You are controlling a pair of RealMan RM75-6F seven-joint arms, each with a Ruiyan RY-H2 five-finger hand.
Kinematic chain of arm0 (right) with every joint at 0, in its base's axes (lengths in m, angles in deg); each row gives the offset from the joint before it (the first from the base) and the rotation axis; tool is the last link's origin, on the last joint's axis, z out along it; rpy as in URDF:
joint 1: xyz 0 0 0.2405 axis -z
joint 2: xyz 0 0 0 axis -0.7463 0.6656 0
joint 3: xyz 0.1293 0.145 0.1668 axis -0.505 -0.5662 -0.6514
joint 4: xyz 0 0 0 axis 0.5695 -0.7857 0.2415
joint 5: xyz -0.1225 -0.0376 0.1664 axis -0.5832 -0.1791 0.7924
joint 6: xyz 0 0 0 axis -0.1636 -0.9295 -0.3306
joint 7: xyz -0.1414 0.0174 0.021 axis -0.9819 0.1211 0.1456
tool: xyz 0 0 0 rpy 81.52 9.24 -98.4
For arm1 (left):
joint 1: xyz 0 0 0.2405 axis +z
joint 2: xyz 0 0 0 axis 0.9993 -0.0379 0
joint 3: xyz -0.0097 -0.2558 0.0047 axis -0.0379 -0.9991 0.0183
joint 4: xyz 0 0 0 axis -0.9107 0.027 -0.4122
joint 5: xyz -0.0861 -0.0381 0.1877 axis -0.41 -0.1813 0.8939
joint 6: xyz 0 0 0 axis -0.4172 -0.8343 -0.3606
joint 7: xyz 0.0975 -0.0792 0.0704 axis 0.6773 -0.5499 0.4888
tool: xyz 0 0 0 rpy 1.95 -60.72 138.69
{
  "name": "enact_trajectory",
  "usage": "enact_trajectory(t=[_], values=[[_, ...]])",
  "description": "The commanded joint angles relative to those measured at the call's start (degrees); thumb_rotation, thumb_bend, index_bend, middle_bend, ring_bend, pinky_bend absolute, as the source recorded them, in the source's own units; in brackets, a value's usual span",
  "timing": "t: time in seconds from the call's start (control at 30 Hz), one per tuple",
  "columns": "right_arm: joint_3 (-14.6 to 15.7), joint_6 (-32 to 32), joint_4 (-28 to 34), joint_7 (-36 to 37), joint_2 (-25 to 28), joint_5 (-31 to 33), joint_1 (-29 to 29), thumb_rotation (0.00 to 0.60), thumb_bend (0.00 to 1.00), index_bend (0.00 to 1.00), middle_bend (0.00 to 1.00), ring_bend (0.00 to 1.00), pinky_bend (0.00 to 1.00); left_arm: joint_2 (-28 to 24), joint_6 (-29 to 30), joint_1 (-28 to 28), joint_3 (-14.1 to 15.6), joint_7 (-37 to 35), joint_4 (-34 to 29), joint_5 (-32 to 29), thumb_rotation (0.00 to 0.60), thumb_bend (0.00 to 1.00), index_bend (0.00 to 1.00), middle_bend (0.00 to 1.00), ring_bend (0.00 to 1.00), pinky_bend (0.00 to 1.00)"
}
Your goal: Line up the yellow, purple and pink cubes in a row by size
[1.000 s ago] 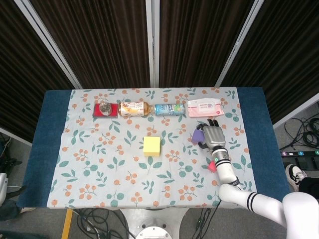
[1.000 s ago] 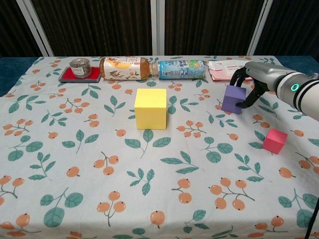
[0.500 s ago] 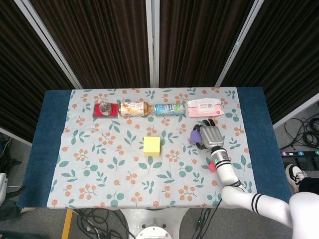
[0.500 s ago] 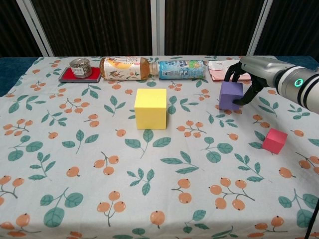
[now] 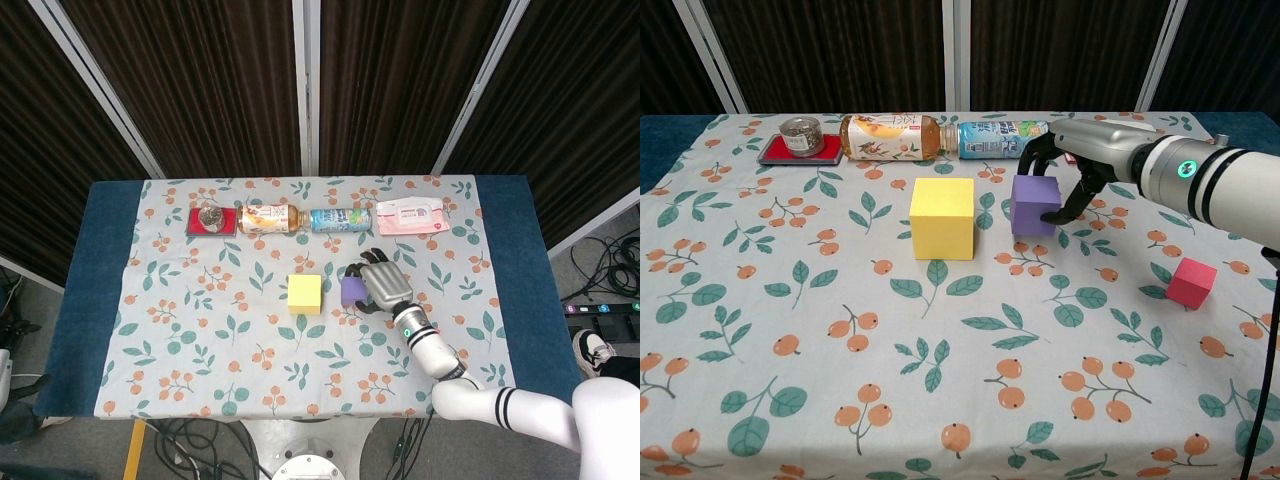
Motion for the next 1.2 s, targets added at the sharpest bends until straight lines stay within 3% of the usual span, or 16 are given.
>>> enact_trajectory(t=[0.03,0.43,1.2], values=[[0.0,0.4,-1.4,0.3,-1.4,0.0,-0.9,0.6,0.22,0.4,0.37,0.11,0.05,0.0,0.0,0.1,0.0,0.0,0.1,-0.1,0.6,0.07,0.33,0.33,0.17,0.23],[-0.2,1.2,-5.4,0.7,-5.3,0.7,-2.8,0.6,0.22,0.4,0.37,0.11,0.05,0.0,-0.2,0.1,0.0,-0.3,0.3,-0.1,0.6,0.07,0.33,0.33,0.17,0.23],[0.3,0.9,-6.2,-0.5,-6.5,1.8,-3.8,0.6,0.21,0.38,0.35,0.1,0.05,0.2,-0.1,0.4,0.1,-0.7,0.8,-0.1,0.6,0.07,0.33,0.33,0.17,0.23]])
